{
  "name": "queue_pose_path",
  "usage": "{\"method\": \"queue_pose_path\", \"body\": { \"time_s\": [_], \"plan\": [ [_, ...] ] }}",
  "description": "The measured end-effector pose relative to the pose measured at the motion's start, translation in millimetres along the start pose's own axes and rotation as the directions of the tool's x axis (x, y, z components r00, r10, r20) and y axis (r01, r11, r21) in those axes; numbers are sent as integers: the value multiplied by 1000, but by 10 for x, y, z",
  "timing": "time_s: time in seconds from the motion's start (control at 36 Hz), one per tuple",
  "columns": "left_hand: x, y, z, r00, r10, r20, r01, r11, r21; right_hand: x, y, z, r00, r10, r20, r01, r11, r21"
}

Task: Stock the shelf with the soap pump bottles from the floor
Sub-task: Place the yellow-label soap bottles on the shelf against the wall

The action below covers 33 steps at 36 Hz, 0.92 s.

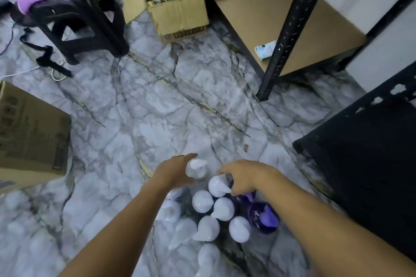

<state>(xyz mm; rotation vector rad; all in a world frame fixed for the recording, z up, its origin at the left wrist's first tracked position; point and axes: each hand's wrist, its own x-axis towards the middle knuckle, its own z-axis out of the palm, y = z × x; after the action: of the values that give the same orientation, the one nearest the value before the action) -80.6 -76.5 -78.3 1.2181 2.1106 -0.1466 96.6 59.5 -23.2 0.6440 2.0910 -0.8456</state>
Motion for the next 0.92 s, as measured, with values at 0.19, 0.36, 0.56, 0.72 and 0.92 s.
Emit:
{"method": "queue_pose_path", "body": {
  "time_s": [0.19, 0.36, 0.56, 0.72, 0.92],
  "plan": [
    [132, 8, 76, 1000, 6, -23, -8, 997, -74, 215, -68, -126, 983, 16, 185, 12, 988, -151],
    [164, -31, 140, 999, 4, -32, -7, 993, -114, 270, -176, -163, 984, -18, 176, 57, 974, -217],
    [178, -54, 177, 999, 23, -39, -29, 986, -162, 332, -208, -75, 982, -119, 147, 143, 976, -162],
    [174, -19, 100, 1000, -1, 1, 2, 991, -137, 496, -218, 99, 982, -154, 110, 171, 969, -178],
    [163, 49, 29, 1000, -24, 9, 24, 996, -85, 495, -281, 163, 988, -138, 72, 152, 954, -259]
  ]
}}
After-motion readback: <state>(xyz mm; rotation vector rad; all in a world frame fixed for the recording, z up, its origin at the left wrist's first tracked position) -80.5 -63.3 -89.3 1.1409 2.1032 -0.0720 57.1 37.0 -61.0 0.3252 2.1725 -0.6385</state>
